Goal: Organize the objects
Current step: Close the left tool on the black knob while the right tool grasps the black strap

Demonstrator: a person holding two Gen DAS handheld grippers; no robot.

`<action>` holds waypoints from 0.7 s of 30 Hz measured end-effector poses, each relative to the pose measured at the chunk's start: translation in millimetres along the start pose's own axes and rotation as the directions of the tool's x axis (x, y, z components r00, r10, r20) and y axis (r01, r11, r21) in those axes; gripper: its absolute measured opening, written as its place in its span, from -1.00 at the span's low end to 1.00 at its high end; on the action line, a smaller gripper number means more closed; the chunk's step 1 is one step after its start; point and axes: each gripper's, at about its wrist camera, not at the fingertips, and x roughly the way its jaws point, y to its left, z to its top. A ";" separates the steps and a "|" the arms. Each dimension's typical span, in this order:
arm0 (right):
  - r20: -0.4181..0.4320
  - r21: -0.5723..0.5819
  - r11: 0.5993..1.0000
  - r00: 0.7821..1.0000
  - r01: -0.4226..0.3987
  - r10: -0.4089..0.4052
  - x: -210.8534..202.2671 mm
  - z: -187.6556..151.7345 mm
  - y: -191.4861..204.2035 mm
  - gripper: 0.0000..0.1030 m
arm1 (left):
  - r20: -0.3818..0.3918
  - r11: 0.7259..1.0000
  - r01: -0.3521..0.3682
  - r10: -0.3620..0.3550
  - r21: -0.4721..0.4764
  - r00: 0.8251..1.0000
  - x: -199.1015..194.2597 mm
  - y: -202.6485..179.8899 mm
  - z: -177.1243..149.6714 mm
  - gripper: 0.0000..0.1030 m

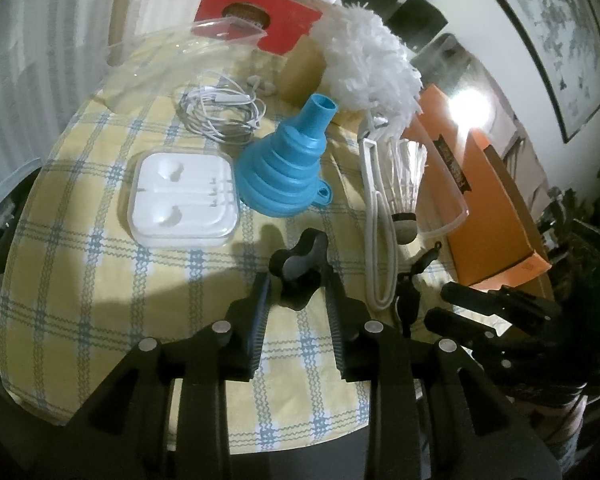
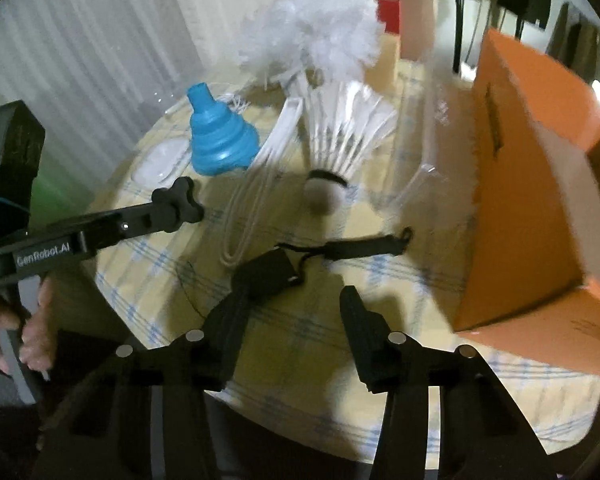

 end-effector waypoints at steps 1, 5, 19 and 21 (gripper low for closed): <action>0.004 0.001 1.000 1.000 0.001 -0.001 -1.4 -0.7 -0.3 -0.06 | -0.001 1.000 -0.003 0.003 0.002 1.000 0.3 -0.8 0.0 -0.52; 0.007 0.050 0.997 0.998 -0.065 0.065 0.5 -0.7 -0.9 -0.06 | -0.002 1.000 0.003 -0.003 -0.004 1.000 1.1 -2.4 0.4 -0.61; 0.076 0.092 0.994 0.994 0.065 -0.073 18.5 1.0 35.1 0.16 | 0.000 0.999 -0.012 0.012 -0.040 1.000 7.3 -2.5 2.7 -0.62; 0.087 0.063 0.992 0.989 0.114 -0.119 19.6 -1.2 39.8 -0.16 | 0.001 0.999 -0.018 0.018 -0.033 1.000 7.3 -3.6 3.6 -0.65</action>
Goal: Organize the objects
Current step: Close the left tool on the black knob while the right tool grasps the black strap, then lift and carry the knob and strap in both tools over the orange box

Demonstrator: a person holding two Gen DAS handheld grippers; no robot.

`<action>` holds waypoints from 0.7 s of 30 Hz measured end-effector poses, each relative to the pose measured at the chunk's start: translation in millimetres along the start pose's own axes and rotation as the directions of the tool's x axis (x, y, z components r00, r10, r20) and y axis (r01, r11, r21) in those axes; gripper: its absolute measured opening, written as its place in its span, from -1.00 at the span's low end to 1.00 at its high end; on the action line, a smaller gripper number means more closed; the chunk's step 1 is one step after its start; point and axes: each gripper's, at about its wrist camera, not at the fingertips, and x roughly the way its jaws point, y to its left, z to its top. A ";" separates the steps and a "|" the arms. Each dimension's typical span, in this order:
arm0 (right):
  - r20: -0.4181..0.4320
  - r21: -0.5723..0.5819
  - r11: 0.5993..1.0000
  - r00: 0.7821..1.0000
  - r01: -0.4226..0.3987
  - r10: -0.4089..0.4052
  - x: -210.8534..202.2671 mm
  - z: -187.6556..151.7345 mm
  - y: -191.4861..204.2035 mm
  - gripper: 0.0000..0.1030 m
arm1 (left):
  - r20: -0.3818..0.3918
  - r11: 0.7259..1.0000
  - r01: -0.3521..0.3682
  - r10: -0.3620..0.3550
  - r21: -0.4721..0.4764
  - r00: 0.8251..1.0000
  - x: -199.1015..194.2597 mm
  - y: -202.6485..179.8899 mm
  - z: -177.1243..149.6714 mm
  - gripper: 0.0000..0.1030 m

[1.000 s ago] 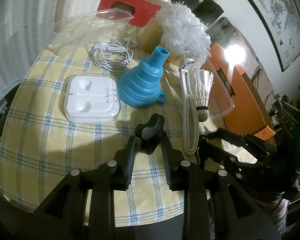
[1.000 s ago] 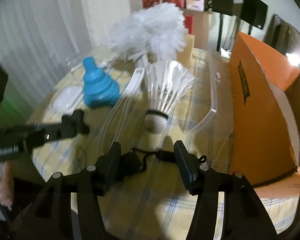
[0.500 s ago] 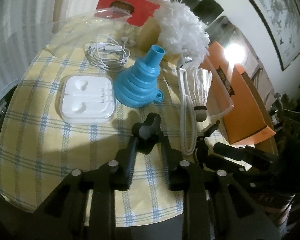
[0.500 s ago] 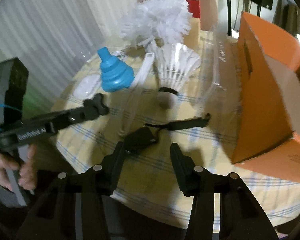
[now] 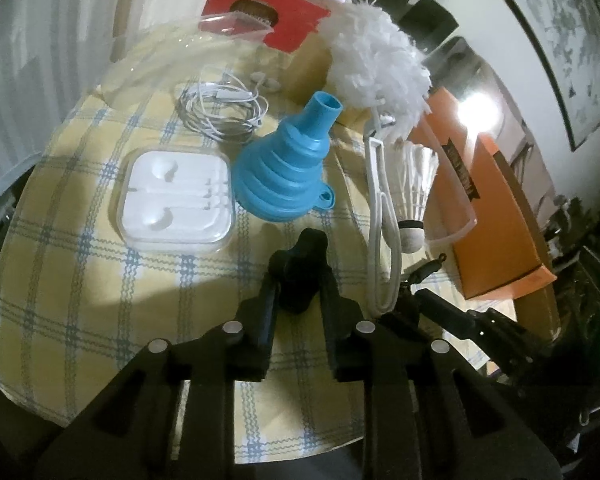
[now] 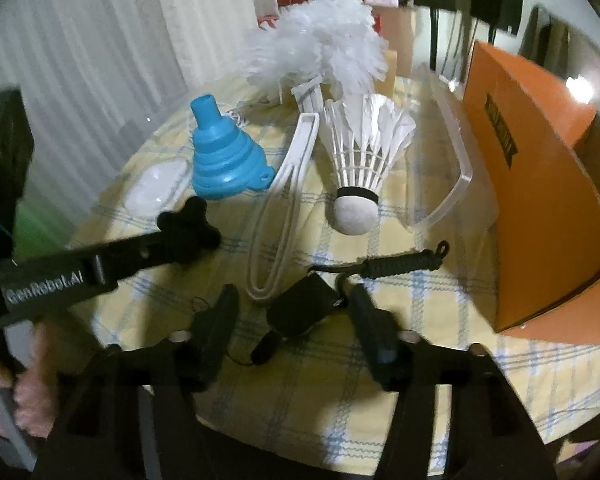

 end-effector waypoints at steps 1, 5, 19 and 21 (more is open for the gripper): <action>0.004 -0.016 1.000 1.000 0.008 -0.008 -0.2 -1.3 0.8 -0.26 | 0.001 1.000 0.003 -0.003 -0.001 1.000 -0.6 0.3 0.0 -0.67; -0.008 -0.004 1.000 1.000 -0.018 0.018 -4.5 -3.1 -9.6 -0.45 | 0.009 1.000 0.009 -0.009 -0.001 1.000 -5.1 -0.1 -2.1 -0.73; 0.033 0.049 0.995 0.996 -0.085 0.083 -39.9 -4.7 -32.3 -0.50 | 0.070 0.999 0.044 -0.046 0.030 0.996 -41.2 -16.2 -0.6 -0.80; 0.056 0.048 0.995 0.995 -0.090 0.088 -49.9 -1.4 -35.0 -0.50 | 0.080 0.998 0.053 -0.056 0.042 0.995 -47.2 -22.0 1.4 -0.80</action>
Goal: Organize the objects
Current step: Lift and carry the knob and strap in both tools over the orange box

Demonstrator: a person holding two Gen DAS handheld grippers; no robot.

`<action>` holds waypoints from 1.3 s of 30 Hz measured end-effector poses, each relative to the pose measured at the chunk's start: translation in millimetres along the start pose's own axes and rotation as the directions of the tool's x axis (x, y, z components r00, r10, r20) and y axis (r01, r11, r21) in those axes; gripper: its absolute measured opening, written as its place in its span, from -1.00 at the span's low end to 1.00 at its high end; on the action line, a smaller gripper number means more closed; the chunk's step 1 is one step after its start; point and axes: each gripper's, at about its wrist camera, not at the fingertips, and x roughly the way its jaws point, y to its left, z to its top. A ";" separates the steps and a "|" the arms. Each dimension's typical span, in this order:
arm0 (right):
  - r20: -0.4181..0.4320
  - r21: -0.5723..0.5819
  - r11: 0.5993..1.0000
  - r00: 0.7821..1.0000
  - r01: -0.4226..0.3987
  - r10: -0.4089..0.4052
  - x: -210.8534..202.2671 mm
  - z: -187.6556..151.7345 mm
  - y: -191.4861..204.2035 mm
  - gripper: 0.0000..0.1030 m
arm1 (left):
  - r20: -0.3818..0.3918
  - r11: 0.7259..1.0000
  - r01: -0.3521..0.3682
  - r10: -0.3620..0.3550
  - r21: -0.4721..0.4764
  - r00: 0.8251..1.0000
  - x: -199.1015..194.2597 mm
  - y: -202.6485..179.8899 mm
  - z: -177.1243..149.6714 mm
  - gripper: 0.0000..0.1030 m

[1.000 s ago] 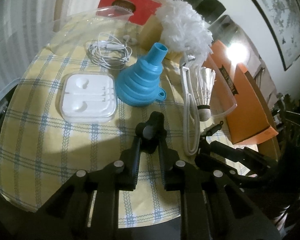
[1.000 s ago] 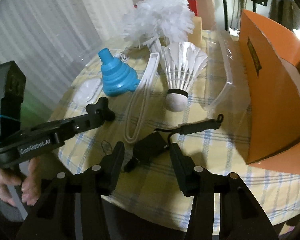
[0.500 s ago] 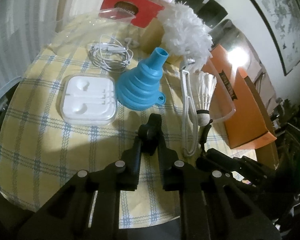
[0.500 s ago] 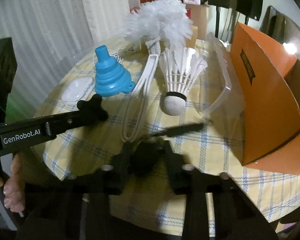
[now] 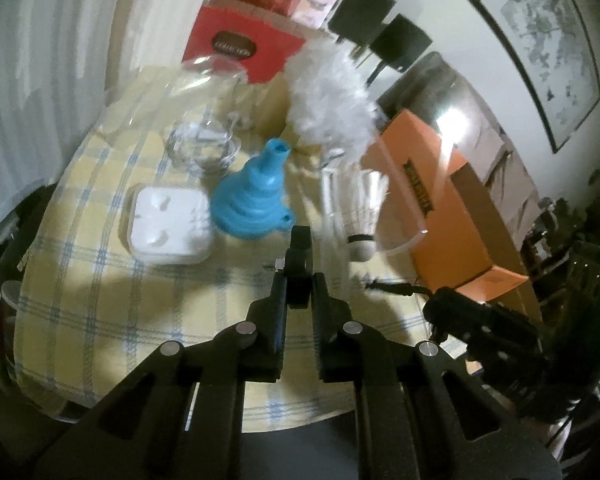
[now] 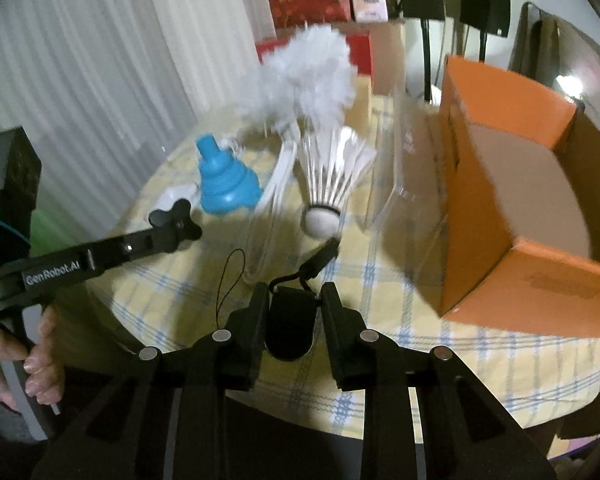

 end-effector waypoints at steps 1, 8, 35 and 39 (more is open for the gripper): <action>0.017 0.000 1.000 1.000 -0.004 0.004 -6.6 3.5 -1.0 -0.50 | 0.005 1.000 0.006 -0.006 0.009 1.000 -3.0 -4.9 1.3 -0.80; 0.090 0.008 1.000 0.996 -0.018 0.017 -40.4 14.3 -8.9 -0.50 | 0.016 0.995 0.054 -0.055 0.084 0.998 -17.2 -39.1 6.3 -0.80; 0.263 0.111 0.987 0.954 0.118 -0.143 -123.1 35.4 -78.1 -0.50 | 0.076 0.957 0.003 -0.026 0.290 0.997 -4.9 -178.3 25.1 -0.80; 0.269 0.125 0.982 0.947 0.145 -0.174 -132.1 33.1 -91.0 -0.50 | 0.069 0.950 0.013 -0.036 0.311 0.997 7.1 -197.7 26.9 -0.80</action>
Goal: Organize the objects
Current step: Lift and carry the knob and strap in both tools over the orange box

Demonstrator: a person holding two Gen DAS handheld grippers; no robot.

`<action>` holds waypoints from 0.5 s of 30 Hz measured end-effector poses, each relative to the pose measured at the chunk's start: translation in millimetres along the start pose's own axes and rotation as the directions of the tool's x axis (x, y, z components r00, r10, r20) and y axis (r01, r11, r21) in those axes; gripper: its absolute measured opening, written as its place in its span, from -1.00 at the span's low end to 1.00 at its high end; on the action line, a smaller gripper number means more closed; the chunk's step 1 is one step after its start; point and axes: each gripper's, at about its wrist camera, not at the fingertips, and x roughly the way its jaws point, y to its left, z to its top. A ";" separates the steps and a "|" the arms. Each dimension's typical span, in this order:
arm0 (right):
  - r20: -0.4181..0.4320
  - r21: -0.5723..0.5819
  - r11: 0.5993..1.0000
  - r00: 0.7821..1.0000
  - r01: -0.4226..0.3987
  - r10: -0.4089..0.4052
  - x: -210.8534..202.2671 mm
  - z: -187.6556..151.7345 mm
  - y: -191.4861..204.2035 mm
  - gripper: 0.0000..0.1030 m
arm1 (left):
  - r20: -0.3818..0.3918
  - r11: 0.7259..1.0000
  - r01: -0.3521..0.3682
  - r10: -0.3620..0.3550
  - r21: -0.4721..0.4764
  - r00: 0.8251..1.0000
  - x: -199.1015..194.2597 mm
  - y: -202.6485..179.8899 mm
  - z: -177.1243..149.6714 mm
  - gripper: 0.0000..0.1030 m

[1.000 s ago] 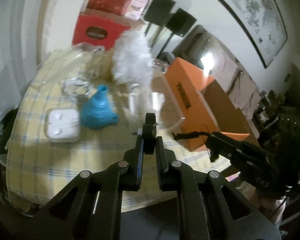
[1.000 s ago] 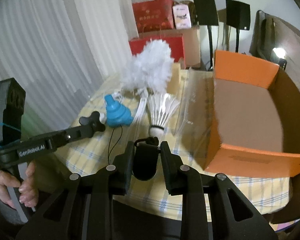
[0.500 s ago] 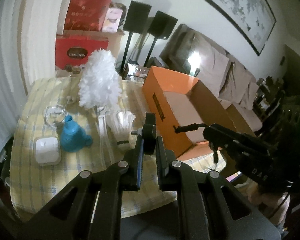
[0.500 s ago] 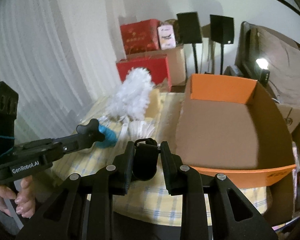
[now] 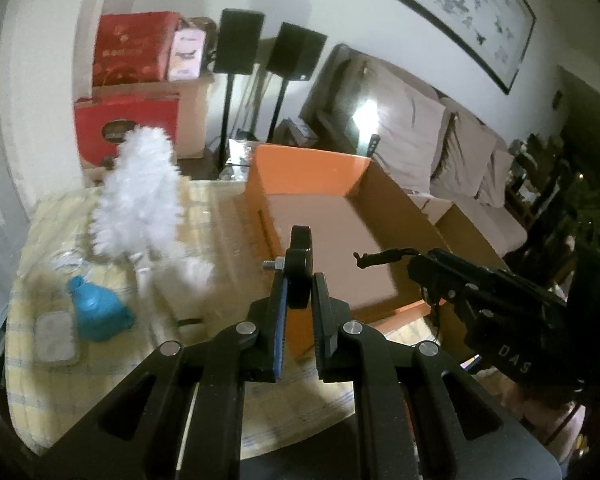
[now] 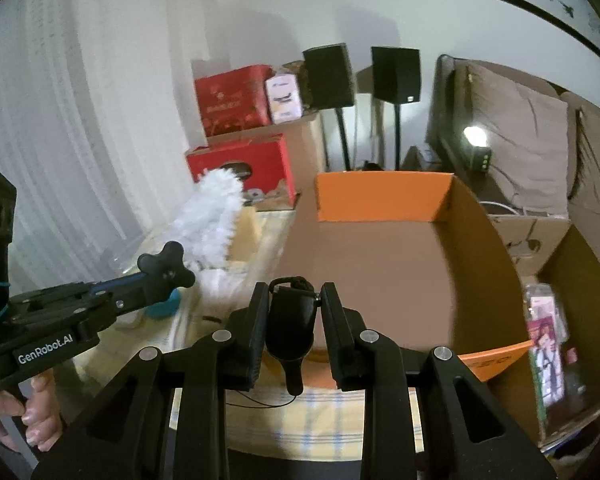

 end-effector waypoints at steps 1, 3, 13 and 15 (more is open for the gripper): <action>0.002 0.004 1.000 1.000 0.009 -0.009 -1.4 1.0 -5.5 -0.50 | -0.002 1.000 0.006 -0.006 0.005 1.000 4.1 -5.1 1.6 -0.80; 0.004 0.012 1.000 1.000 0.018 -0.018 -2.1 2.5 -13.2 -0.50 | -0.009 1.000 0.019 -0.019 0.012 1.000 12.4 -12.1 4.5 -0.80; -0.016 0.081 0.995 0.998 0.064 -0.063 14.3 2.4 -61.3 -0.50 | -0.063 0.999 0.030 -0.027 0.040 0.998 59.6 -47.7 8.7 -0.80; -0.020 0.087 0.994 0.997 0.072 -0.071 17.9 1.8 -68.0 -0.50 | -0.072 0.999 0.023 -0.020 0.044 0.997 66.4 -48.7 8.7 -0.80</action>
